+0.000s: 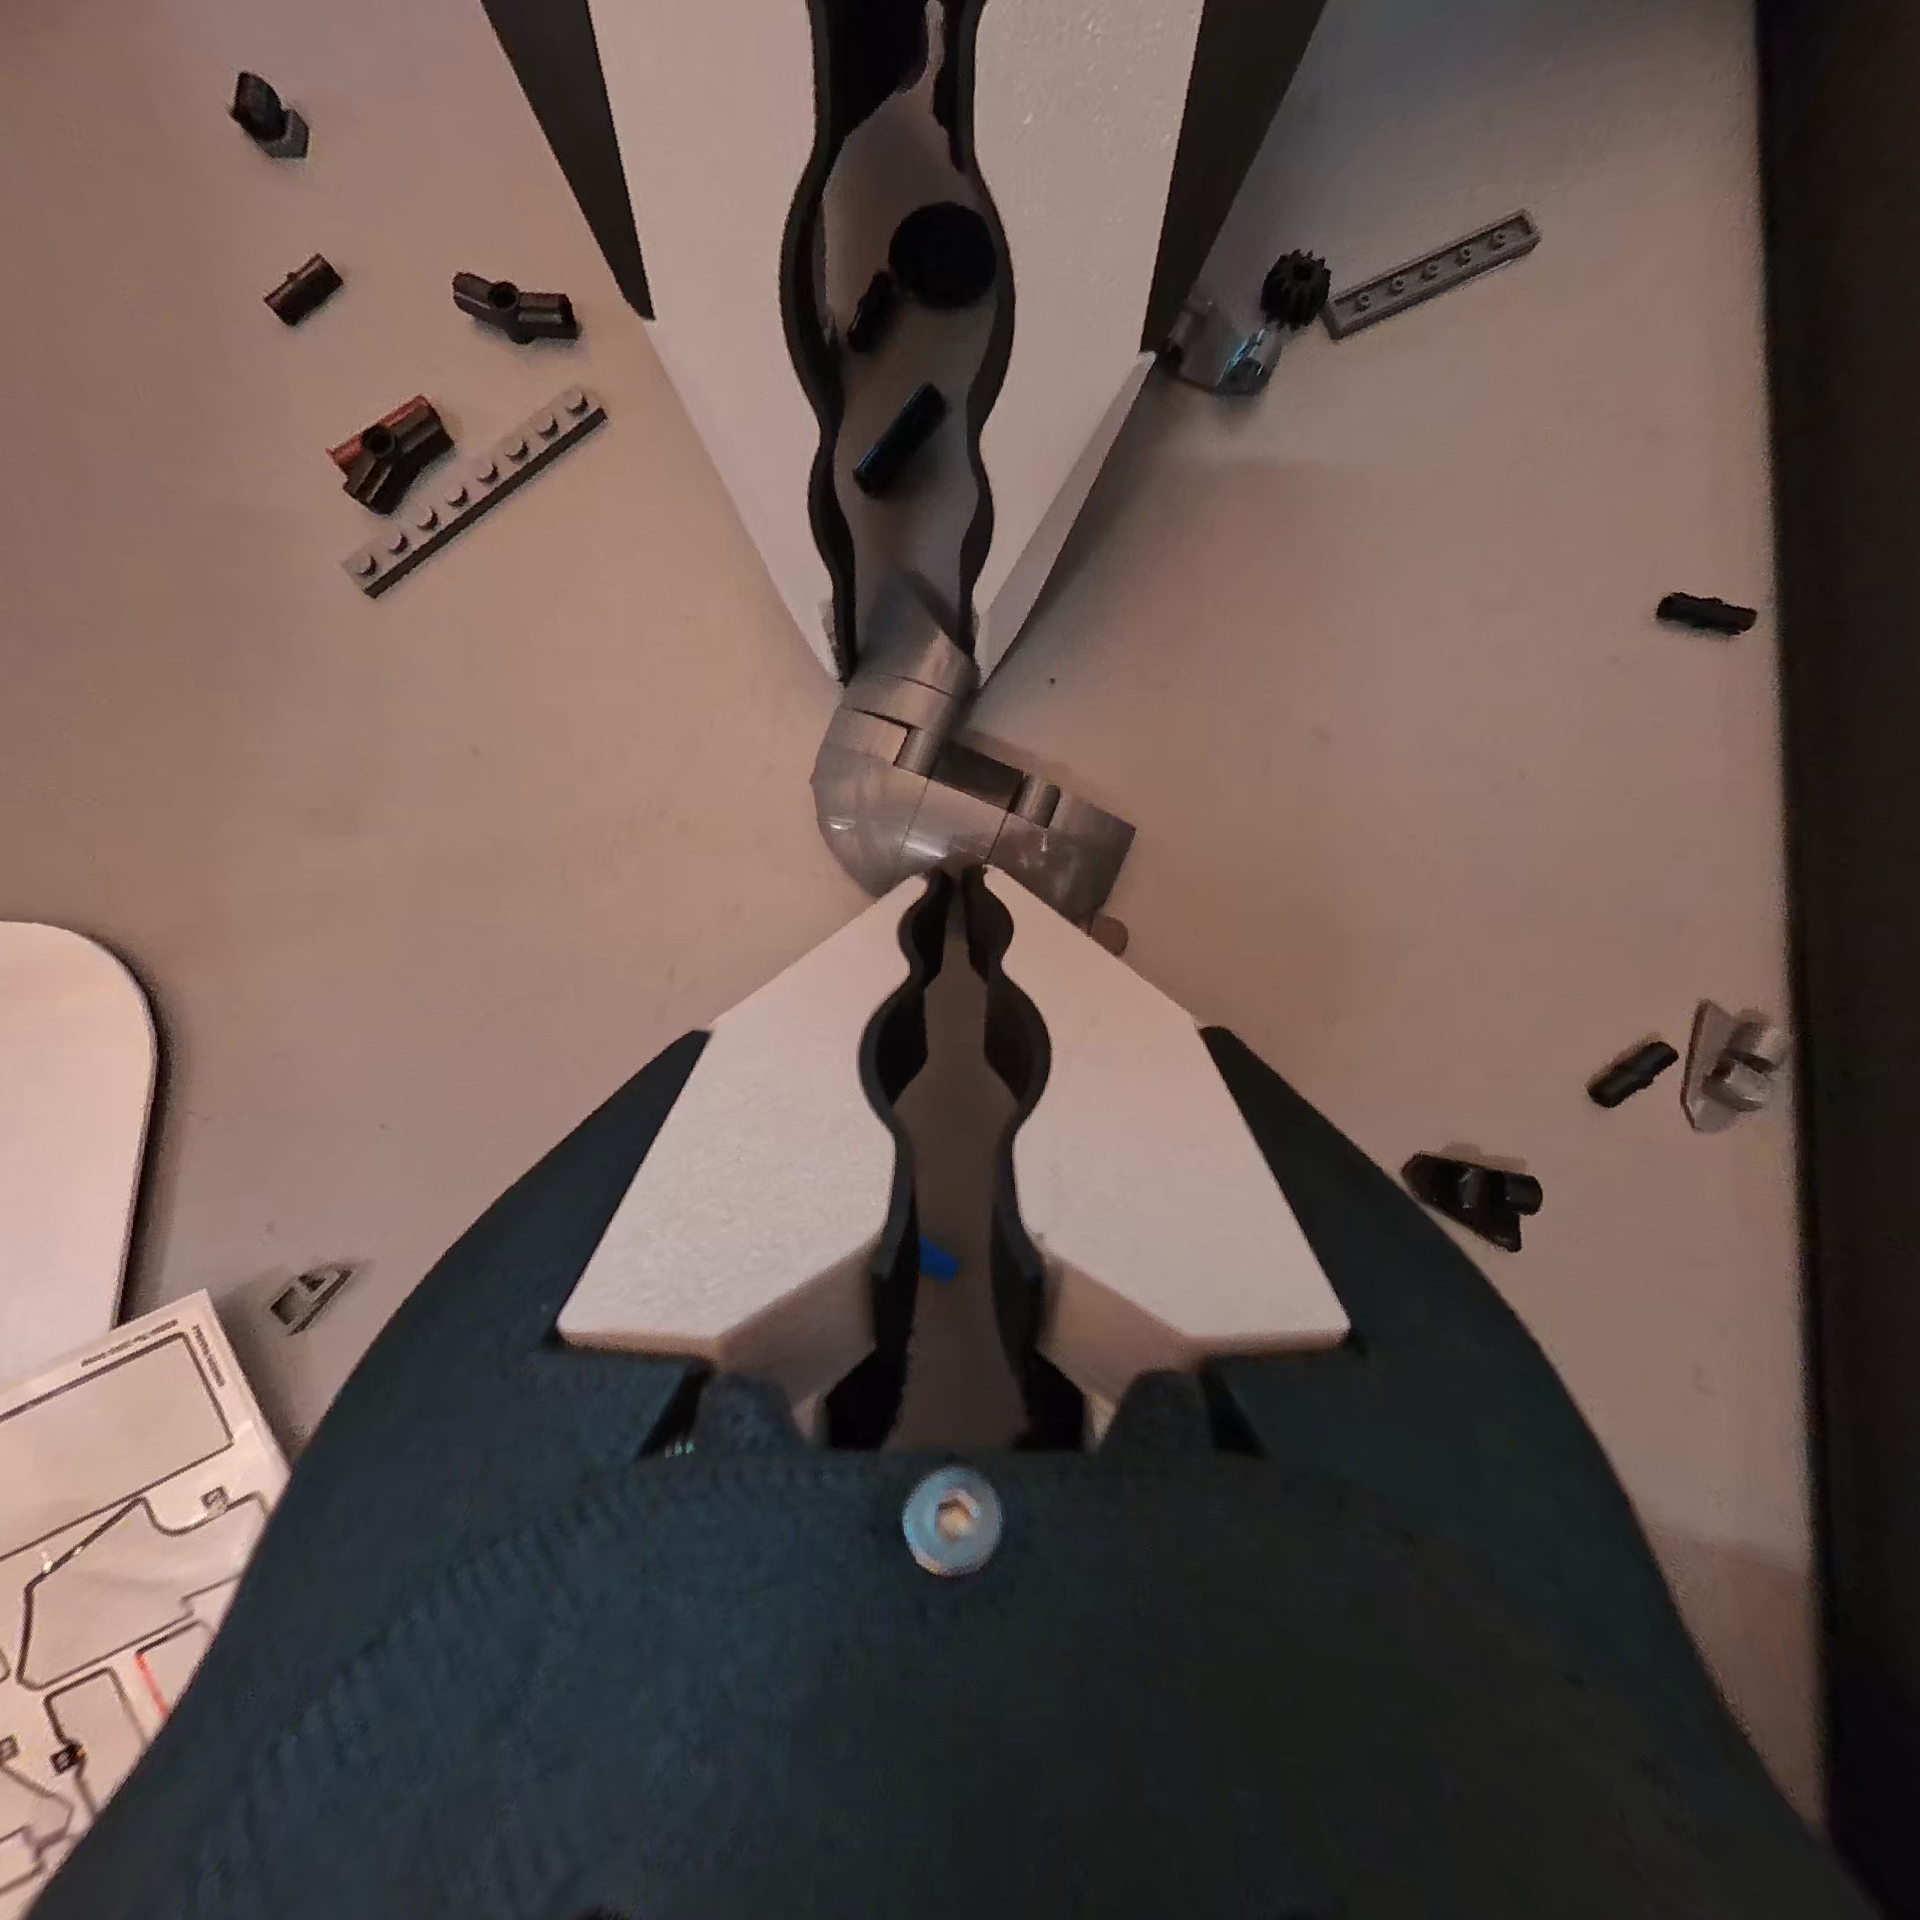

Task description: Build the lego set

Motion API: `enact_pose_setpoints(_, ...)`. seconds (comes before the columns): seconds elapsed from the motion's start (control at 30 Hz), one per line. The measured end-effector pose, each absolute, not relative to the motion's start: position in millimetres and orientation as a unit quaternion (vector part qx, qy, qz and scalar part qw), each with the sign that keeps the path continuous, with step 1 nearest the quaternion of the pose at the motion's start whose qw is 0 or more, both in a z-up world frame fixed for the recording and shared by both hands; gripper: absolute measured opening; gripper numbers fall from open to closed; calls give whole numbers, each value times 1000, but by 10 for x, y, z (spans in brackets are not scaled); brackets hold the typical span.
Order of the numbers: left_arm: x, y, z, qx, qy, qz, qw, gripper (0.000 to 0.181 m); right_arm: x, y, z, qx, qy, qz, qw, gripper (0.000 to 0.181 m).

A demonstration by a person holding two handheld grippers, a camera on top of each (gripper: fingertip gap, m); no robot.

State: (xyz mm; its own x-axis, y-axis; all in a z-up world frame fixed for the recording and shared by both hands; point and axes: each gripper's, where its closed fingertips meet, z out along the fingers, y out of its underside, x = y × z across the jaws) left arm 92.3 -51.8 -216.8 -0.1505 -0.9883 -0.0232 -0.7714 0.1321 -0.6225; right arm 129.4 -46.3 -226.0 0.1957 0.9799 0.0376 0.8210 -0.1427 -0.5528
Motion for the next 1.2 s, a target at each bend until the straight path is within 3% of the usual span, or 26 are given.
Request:
enact_pose_setpoints(0.2,880,-408,-2199,-636,701,-234,222,11,1292,-471,-2260,-736,-612,172,234,19)
enact_pose_setpoints(0.47,890,-430,-2244,-637,703,-238,211,0,1306,-461,-2256,-739,-612,160,231,19)
enact_pose_setpoints(1.2,931,-370,-2223,-635,701,-225,233,2,1128,-576,-2261,-728,-621,184,225,18)
